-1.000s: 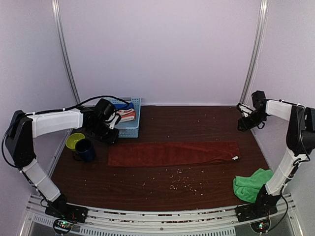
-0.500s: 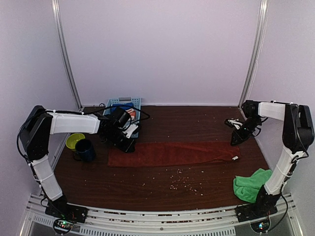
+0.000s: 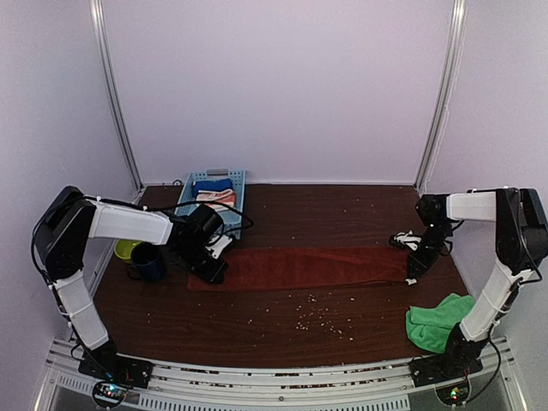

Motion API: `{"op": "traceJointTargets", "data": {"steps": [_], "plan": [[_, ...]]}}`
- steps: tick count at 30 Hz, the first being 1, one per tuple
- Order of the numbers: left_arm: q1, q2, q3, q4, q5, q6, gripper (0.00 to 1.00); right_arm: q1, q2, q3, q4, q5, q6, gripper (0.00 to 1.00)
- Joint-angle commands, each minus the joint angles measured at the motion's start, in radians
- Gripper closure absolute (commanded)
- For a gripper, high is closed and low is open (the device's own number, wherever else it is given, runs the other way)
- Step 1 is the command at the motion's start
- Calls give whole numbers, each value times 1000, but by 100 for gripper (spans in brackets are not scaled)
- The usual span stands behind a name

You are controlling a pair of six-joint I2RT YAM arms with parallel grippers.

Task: Roll the towels
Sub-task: Smooth out the towel at the center of the board.

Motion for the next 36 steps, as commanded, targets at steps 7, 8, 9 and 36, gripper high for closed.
{"op": "traceJointTargets", "data": {"steps": [7,8,9,36], "plan": [[-5,-77,-113,-42,-16,-72,100,-100,13,-42,211,216,-26,69],[-6,-84,-116,-38,-7,-76,100,-102,18,-37,214,212,-27,69],[-10,-92,-116,-35,-4,-81,100,-105,21,-31,218,209,-29,69],[-21,-171,-24,16,-134,-174,92,-122,192,253,40,16,244,51]]}}
